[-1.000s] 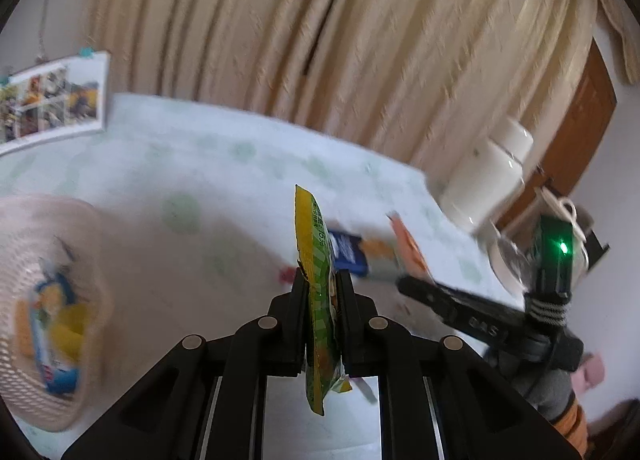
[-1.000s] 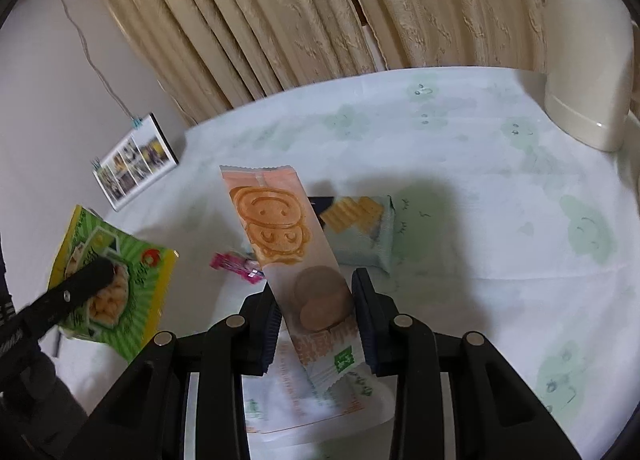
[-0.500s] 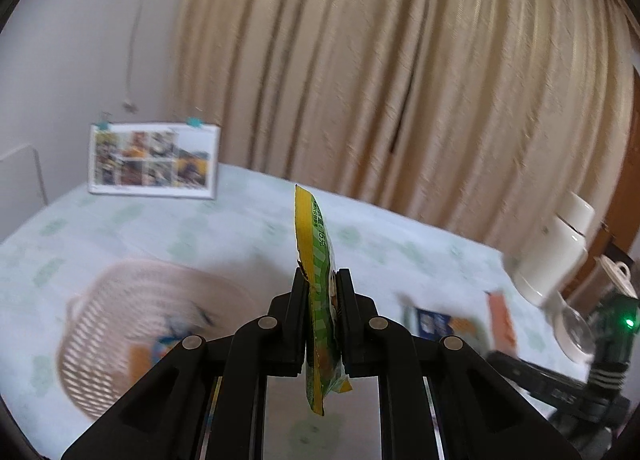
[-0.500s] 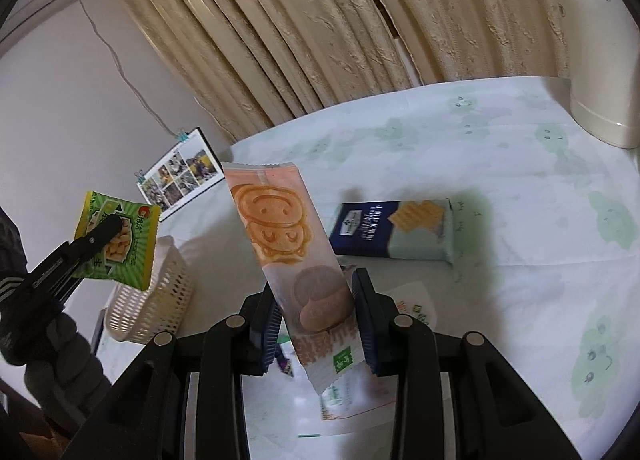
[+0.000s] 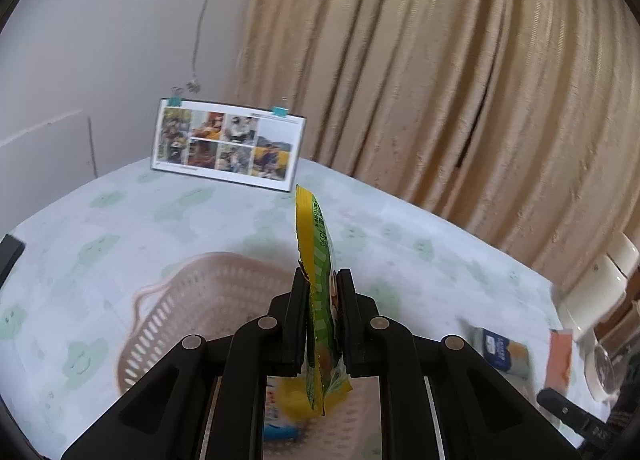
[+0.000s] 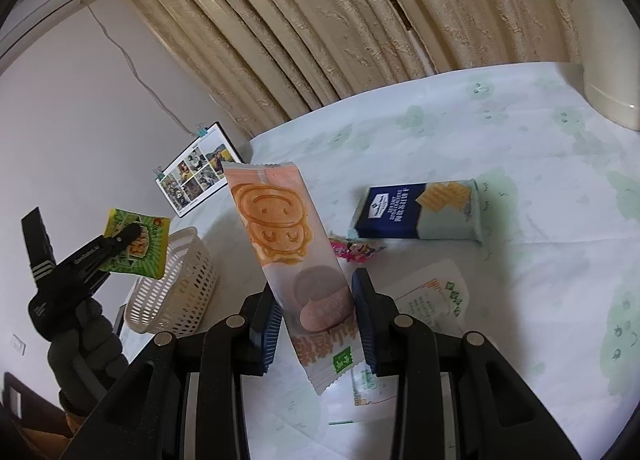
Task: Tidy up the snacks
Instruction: 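Carry the peanut bag to the basket with the left gripper while the right lifts the cookie packet, then drop the orange cookie packet into the basket and open the right gripper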
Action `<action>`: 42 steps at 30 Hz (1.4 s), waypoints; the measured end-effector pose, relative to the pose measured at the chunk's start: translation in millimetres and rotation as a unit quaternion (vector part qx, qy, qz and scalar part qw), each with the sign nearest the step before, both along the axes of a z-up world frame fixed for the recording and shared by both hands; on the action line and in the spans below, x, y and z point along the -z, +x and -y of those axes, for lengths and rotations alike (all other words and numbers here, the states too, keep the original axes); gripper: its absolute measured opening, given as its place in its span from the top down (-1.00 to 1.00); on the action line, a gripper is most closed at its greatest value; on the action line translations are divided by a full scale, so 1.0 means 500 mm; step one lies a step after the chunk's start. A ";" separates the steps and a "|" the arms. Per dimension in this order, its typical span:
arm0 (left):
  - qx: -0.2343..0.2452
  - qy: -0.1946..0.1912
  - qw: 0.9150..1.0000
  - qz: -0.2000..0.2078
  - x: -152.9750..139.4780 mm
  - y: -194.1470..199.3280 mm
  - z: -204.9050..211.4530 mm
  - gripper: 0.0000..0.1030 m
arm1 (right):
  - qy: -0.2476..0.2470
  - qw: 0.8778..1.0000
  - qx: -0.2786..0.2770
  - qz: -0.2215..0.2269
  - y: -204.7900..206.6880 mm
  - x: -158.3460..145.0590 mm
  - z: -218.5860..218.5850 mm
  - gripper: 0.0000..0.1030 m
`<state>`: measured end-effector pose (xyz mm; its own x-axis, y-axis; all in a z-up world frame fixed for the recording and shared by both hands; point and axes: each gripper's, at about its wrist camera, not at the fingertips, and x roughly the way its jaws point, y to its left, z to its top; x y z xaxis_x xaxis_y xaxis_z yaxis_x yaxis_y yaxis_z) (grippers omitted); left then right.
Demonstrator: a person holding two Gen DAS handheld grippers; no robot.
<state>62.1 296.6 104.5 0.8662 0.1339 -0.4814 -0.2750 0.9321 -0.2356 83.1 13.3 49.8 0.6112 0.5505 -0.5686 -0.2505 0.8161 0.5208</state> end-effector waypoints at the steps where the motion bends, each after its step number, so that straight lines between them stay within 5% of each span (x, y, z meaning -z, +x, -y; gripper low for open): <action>1: -0.008 0.006 1.000 -0.002 0.001 -0.001 -0.003 0.68 | 0.005 1.000 -0.003 -0.002 0.000 0.002 -0.001 0.39; 3: -0.023 0.014 1.000 -0.008 0.005 -0.001 -0.009 0.49 | 0.011 1.000 -0.008 -0.006 0.003 0.006 -0.004 0.39; 5: -0.036 0.003 0.999 -0.010 0.008 -0.002 -0.019 -0.22 | 0.009 1.000 -0.010 -0.008 0.002 0.008 -0.009 0.39; 7: -0.045 -0.013 0.999 -0.001 0.008 -0.010 -0.032 -0.50 | 0.009 1.000 -0.012 -0.010 0.000 0.010 -0.014 0.39; 16: -0.064 -0.035 0.997 0.015 0.002 -0.024 -0.061 -0.50 | 0.012 1.000 -0.021 -0.010 -0.007 0.015 -0.026 0.39; 26: -0.093 0.004 0.994 0.062 -0.026 -0.055 -0.059 -0.50 | 0.057 0.997 -0.041 -0.019 -0.011 0.008 -0.070 0.35; 42: -0.121 -0.037 0.987 0.097 -0.038 -0.094 -0.111 -0.50 | 0.093 0.985 -0.146 -0.013 0.027 -0.069 -0.311 0.34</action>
<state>15.2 352.2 123.6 0.8901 0.3177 -0.3267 -0.4300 0.8231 -0.3709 96.8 169.0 84.2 0.3977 0.7965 -0.4554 -0.4443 0.6014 0.6640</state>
